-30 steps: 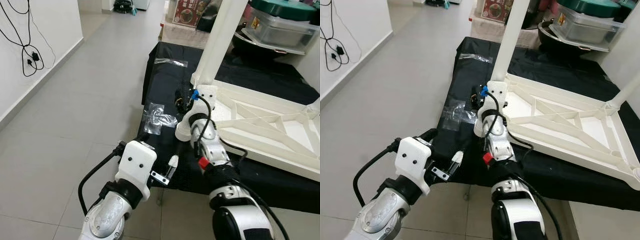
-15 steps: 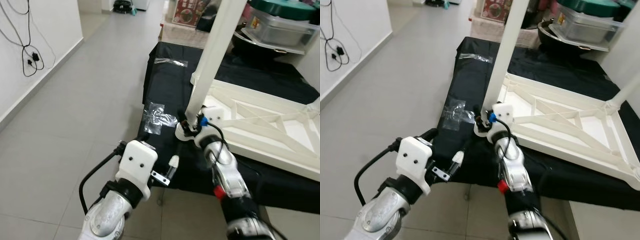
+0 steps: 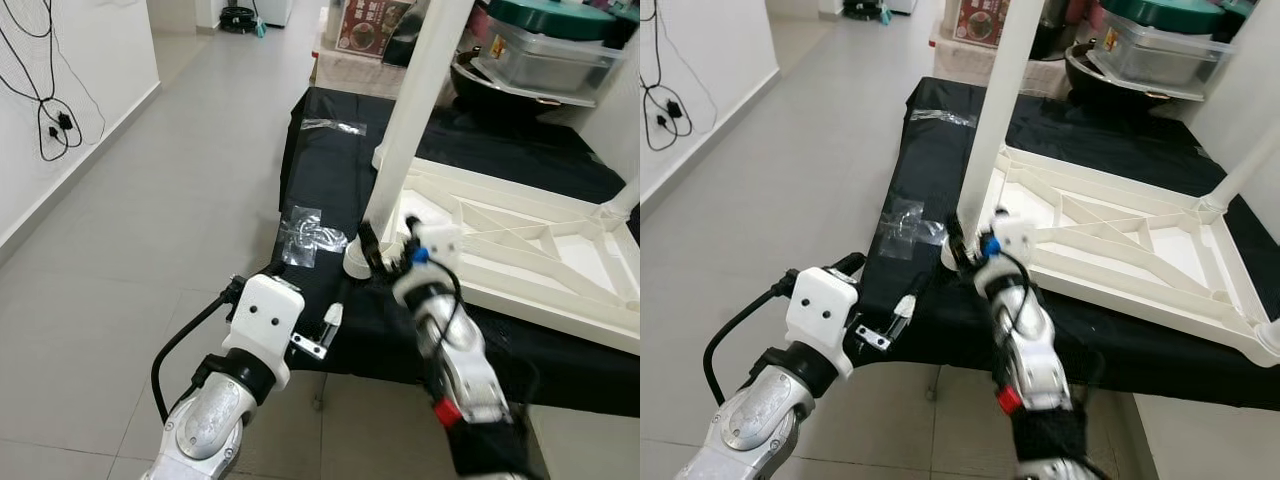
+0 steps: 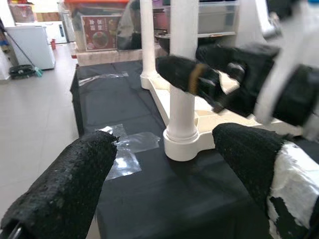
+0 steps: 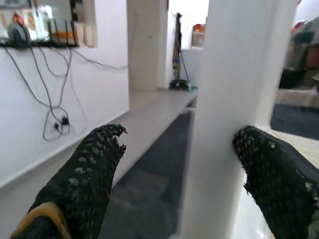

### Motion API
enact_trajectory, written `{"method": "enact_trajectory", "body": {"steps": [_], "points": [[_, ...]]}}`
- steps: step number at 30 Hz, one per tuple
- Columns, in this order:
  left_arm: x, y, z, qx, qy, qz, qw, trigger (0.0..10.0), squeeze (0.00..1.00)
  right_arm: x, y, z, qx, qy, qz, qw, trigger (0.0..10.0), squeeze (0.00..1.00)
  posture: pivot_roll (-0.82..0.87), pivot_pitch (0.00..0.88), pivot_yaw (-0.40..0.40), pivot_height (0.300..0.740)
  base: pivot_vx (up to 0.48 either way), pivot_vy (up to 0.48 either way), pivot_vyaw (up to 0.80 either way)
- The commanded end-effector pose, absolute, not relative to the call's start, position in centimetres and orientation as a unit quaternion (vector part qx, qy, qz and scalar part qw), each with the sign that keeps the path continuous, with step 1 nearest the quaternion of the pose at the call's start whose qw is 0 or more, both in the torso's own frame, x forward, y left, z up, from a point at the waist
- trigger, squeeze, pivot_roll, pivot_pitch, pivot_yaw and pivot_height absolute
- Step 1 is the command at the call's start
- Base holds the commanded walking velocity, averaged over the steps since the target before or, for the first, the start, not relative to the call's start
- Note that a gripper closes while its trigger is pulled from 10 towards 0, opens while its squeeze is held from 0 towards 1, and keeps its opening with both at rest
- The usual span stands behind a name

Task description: Building children table

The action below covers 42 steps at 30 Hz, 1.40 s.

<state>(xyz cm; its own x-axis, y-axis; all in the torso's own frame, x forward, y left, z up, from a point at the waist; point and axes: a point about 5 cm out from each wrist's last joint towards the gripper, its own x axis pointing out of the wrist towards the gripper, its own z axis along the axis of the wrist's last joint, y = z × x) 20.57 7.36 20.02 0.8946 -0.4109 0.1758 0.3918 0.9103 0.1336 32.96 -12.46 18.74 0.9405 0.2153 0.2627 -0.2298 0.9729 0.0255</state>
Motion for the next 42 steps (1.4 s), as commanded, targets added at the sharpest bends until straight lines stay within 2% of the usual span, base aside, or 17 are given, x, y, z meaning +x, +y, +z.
{"method": "enact_trajectory", "body": {"steps": [1, 6, 14, 21, 25, 37, 42], "points": [[20.6, 7.4, 19.9, 0.055, -0.101, -0.207, 0.971, 10.0, 0.00, 33.2, -12.2, 18.5, 0.032, -0.117, 0.116, 0.986, 10.0, 0.00, 0.12, 0.075, -0.130, 0.740, 0.000, 0.000, 0.00], [20.7, 7.5, 20.0, 0.057, -0.103, -0.205, 0.972, 10.0, 0.00, 33.7, -11.1, 19.4, 0.029, -0.120, 0.124, 0.984, 10.0, 0.00, 0.12, 0.076, -0.128, 0.740, 0.000, 0.000, 0.00], [20.7, 7.3, 20.1, 0.056, -0.106, -0.206, 0.971, 10.0, 0.00, 35.5, -10.4, 20.5, 0.016, -0.118, 0.090, 0.989, 10.0, 0.00, 0.12, 0.077, -0.133, 0.740, 0.000, 0.000, 0.00], [20.6, 7.2, 20.1, 0.056, -0.106, -0.204, 0.972, 10.0, 0.00, 37.9, -9.8, 21.9, 0.030, -0.117, 0.131, 0.984, 10.0, 0.00, 0.13, 0.075, -0.142, 0.740, 0.000, 0.000, 0.00], [20.5, 7.1, 20.1, 0.056, -0.106, -0.205, 0.971, 10.0, 0.00, 39.2, -9.1, 22.8, 0.046, -0.106, 0.192, 0.975, 10.0, 0.00, 0.13, 0.071, -0.146, 0.740, 0.000, 0.000, 0.00], [20.2, 7.3, 20.2, 0.056, -0.105, -0.198, 0.973, 10.0, 0.00, 40.8, -9.8, 24.1, 0.015, -0.092, 0.194, 0.977, 10.0, 0.00, 0.15, 0.082, -0.159, 0.740, 0.000, 0.000, 0.00], [20.0, 7.1, 20.0, 0.055, -0.102, -0.201, 0.973, 10.0, 0.00, 40.7, -10.2, 22.8, 0.013, -0.074, 0.196, 0.978, 10.0, 0.00, 0.14, 0.085, -0.156, 0.740, 0.000, 0.000, 0.00]]}}
